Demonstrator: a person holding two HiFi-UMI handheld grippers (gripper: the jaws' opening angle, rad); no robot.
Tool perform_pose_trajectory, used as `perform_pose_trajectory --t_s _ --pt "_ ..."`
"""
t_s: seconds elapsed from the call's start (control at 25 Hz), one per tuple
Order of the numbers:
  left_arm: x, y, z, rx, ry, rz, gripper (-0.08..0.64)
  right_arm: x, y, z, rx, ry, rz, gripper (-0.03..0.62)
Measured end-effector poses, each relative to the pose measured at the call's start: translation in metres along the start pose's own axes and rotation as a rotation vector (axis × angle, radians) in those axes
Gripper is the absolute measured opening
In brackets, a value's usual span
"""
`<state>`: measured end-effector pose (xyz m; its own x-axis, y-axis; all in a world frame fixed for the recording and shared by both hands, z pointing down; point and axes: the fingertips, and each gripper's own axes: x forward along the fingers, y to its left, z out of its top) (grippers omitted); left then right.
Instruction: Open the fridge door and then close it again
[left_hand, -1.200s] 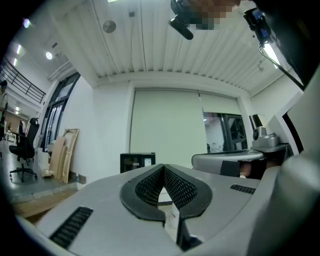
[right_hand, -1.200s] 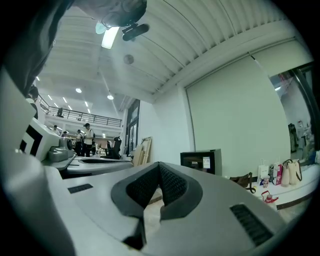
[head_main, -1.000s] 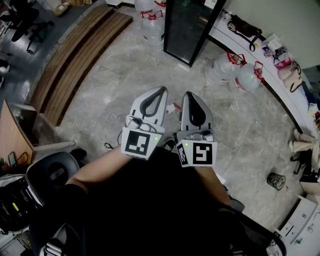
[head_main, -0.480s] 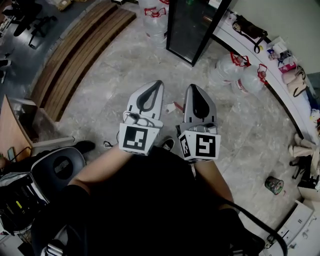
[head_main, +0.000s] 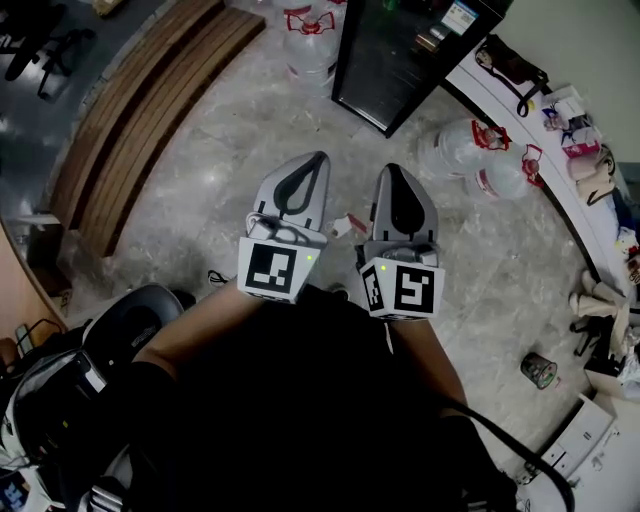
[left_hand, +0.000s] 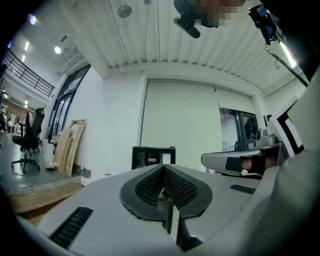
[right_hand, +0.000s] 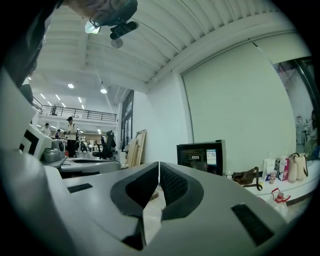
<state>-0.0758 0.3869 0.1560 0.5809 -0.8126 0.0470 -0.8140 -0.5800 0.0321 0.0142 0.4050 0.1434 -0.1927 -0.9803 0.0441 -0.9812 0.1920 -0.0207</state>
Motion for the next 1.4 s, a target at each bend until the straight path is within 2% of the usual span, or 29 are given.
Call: perform_pose_trajectory --t_s 0.28,0.44,0.68,0.88,1.16,1.4 --pt "0.056 0.077 0.005 0.015 -0.006 -0.02 0.008 0.091 0.003 0.017 -0.002 -0.031 -0.055 0.017" --pt "0.075 0.103 0.0 -0.001 0.004 -0.009 0.008 0.12 0.005 0.015 -0.005 -0.026 -0.053 0.017" --pt "0.122 0.114 -0.011 0.001 0.027 -0.005 0.008 0.166 -0.015 0.007 0.014 -0.021 -0.025 0.017" --pt "0.166 0.118 -0.006 0.0 0.035 0.007 0.008 0.206 -0.039 0.006 0.032 -0.011 0.013 0.017" --pt "0.253 0.118 -0.001 0.019 0.041 0.028 0.008 0.27 -0.09 0.007 0.052 -0.018 0.075 0.017" --pt "0.304 0.136 -0.001 0.022 0.044 0.038 0.008 0.319 -0.12 0.004 0.069 -0.017 0.074 0.017"
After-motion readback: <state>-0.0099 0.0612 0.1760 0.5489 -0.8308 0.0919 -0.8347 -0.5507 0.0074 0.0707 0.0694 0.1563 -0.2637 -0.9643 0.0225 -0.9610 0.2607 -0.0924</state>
